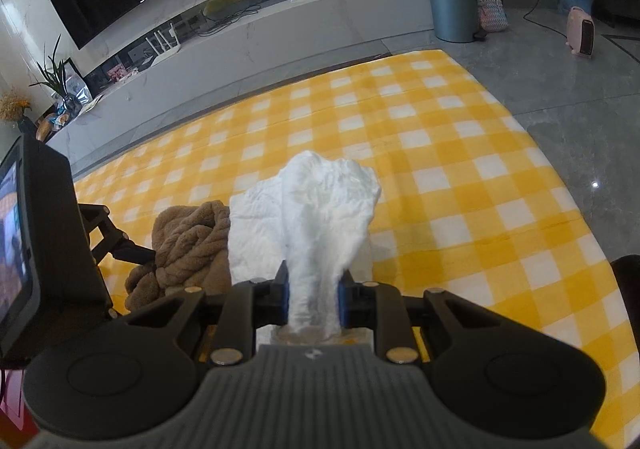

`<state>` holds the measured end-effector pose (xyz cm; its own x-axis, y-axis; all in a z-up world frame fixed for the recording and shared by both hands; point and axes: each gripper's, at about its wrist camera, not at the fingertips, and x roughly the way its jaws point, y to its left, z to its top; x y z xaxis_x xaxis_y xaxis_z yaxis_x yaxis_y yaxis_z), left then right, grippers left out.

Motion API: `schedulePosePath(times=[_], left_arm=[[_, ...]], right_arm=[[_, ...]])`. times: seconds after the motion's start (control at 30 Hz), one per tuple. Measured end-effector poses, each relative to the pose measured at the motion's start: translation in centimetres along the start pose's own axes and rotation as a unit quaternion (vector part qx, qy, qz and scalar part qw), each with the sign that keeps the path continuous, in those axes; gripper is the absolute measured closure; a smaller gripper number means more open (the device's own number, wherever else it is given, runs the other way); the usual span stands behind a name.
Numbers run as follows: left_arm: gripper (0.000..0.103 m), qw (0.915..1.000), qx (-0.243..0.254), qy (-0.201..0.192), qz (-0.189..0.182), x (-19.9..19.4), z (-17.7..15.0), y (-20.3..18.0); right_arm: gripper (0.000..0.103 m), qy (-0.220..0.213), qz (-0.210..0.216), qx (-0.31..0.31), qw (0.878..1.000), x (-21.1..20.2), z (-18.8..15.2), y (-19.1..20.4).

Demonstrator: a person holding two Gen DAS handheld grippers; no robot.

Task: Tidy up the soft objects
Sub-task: 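Grasp the brown fuzzy towel with the left gripper while the right gripper lifts the white cloth, then carry the brown towel with the left gripper while the right gripper carries the white cloth over the box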

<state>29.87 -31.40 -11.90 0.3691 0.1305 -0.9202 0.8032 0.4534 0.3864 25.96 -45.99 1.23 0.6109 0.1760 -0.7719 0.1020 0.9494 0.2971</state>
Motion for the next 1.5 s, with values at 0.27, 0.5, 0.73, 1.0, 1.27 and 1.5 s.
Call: schedulePosePath(times=[0.27,0.5,0.73,1.0,1.27,1.5], left_arm=[[0.025,0.9998,-0.017,0.007,0.01,-0.3,0.3,-0.3],[0.057,0.9953,-0.094,-0.013,0.016,-1.1,-0.1,1.4],[0.059,0.9917,-0.117,-0.04,-0.036,-2.6,-1.1,1.7],[0.059,0.9942,-0.079,-0.043,-0.06,-3.8,-2.1,-1.3],[0.059,0.9889,-0.091,-0.079,-0.086,-6.1,-4.3,-3.9],[0.059,0.9865,-0.079,-0.119,-0.081,-9.4,-5.9,-5.8]], right_arm=[[0.083,-0.001,-0.003,-0.002,1.0,-0.3,-0.1,0.1],[0.083,-0.008,-0.001,0.002,1.0,-1.0,-0.2,0.1],[0.083,-0.008,-0.004,0.005,1.0,-1.1,-0.1,-0.2],[0.083,-0.01,0.005,0.008,1.0,-1.3,-0.1,-0.7],[0.083,-0.019,0.014,0.015,1.0,-2.1,0.1,-1.3],[0.083,-0.033,0.023,0.008,0.999,-3.7,-0.5,-0.8]])
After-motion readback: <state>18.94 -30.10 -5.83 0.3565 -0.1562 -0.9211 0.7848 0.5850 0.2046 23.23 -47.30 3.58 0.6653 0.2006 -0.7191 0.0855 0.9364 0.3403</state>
